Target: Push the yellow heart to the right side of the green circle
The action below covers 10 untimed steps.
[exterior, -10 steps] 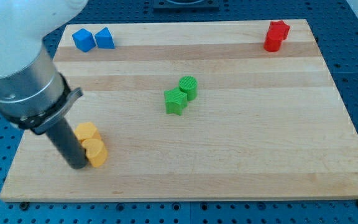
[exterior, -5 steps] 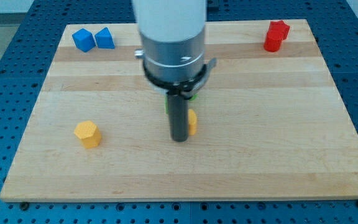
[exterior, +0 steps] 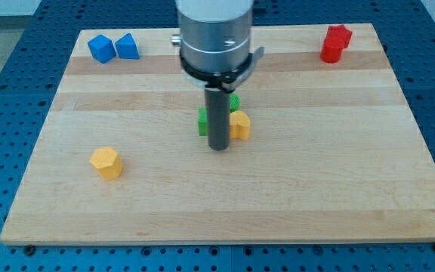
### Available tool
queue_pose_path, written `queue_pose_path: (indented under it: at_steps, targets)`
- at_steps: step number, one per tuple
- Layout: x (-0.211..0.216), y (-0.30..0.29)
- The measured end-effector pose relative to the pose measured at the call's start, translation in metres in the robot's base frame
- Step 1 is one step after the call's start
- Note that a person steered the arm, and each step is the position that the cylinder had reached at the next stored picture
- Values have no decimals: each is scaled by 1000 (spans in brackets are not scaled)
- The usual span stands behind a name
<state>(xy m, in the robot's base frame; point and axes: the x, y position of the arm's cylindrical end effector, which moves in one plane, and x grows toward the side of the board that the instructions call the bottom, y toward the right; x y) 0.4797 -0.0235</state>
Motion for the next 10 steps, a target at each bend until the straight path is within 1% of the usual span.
queue_pose_path:
  at_steps: [1, 2, 3, 4, 6, 7, 8, 9, 10]
  targets:
    - [-16, 1]
    - [-37, 19]
    - [-39, 41]
    - [-38, 78]
    - [-33, 147]
    - [-29, 162]
    - [-18, 163]
    - [1, 164]
    - [5, 184]
